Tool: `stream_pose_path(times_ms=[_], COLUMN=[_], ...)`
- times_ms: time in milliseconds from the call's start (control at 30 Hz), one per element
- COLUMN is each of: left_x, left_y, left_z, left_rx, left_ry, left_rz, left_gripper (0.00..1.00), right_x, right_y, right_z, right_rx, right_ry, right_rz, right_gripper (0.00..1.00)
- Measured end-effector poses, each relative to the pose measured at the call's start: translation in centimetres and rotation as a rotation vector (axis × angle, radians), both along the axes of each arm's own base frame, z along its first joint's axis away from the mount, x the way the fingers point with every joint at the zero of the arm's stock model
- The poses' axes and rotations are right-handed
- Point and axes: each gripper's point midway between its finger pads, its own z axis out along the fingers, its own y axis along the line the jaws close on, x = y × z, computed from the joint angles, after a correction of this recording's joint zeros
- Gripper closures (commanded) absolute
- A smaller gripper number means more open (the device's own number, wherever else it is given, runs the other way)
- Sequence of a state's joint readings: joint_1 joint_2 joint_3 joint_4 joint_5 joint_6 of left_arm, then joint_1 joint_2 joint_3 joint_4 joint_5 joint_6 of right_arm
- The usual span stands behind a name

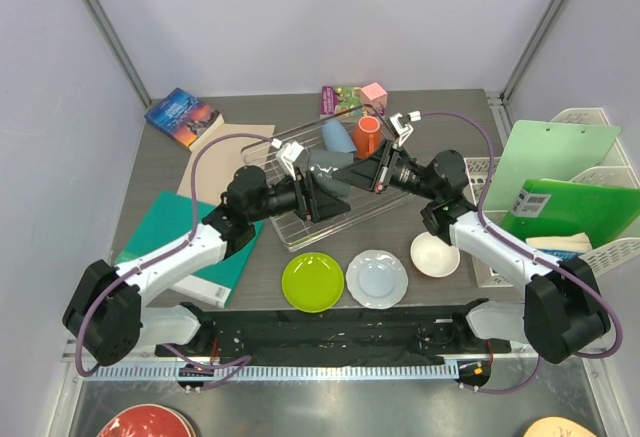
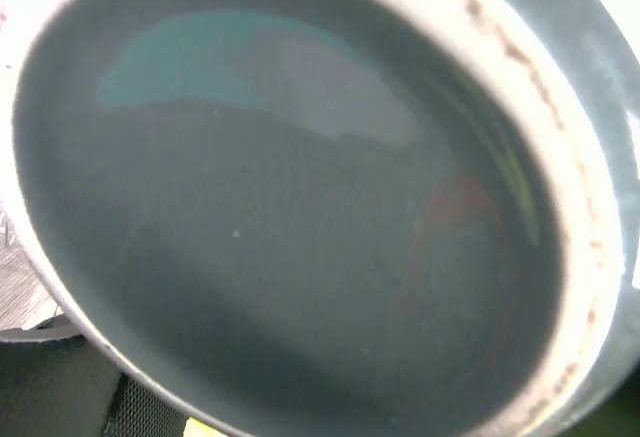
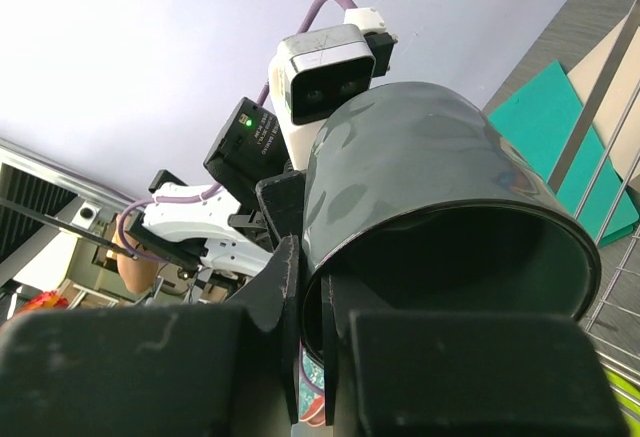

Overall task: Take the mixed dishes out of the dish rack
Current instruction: Pick up the cup from the dish rack.

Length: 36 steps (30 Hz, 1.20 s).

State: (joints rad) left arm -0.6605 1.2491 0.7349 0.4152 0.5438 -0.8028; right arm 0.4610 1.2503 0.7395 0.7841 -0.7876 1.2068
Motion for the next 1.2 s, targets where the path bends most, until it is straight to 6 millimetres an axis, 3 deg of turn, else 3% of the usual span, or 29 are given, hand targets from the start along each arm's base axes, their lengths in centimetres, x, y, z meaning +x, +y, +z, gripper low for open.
stream_pose_path(times_ms=[67,300,500,567,667,800,933,1067,1200], left_x=[0.0,-0.2,-0.7,-0.8,-0.9,-1.0,-1.0,-0.8,-0.6], left_y=[0.0,0.3,0.7,0.7,0.7,0.6,0.7,0.7,0.6], left_z=[0.2,0.6,1.1,1.1,1.2,1.2,1.2,1.3,1.4], left_rx=[-0.006,-0.017,-0.021,-0.024,-0.030,-0.031,-0.031,-0.040,-0.061], left_ry=[-0.001,-0.004,-0.013,0.000,0.014,0.012,0.018,0.028,0.036], left_rz=[0.000,0.007,0.005,0.003,-0.002,-0.008,-0.005,0.006,0.019], left_gripper=[0.30,0.51,0.63,0.62,0.49,0.41,0.44,0.55,0.57], right_x=[0.0,0.4,0.9,0.8,0.6,0.6,0.7,0.5,0.2], right_y=[0.0,-0.1,-0.3,-0.3,-0.3,-0.2,-0.2,-0.4,-0.4], right_z=[0.1,0.2,0.0,0.1,0.1,-0.3,-0.7,-0.4,-0.2], right_rx=[0.002,0.005,-0.003,-0.004,-0.009,-0.028,-0.042,-0.043,-0.039], right_ry=[-0.004,-0.020,-0.027,-0.035,-0.048,-0.042,-0.033,-0.052,-0.067], right_rz=[0.000,-0.021,-0.047,-0.043,-0.043,-0.050,-0.060,-0.064,-0.068], right_gripper=[0.99,0.99,0.99,0.99,0.99,0.99,0.99,0.99,0.99])
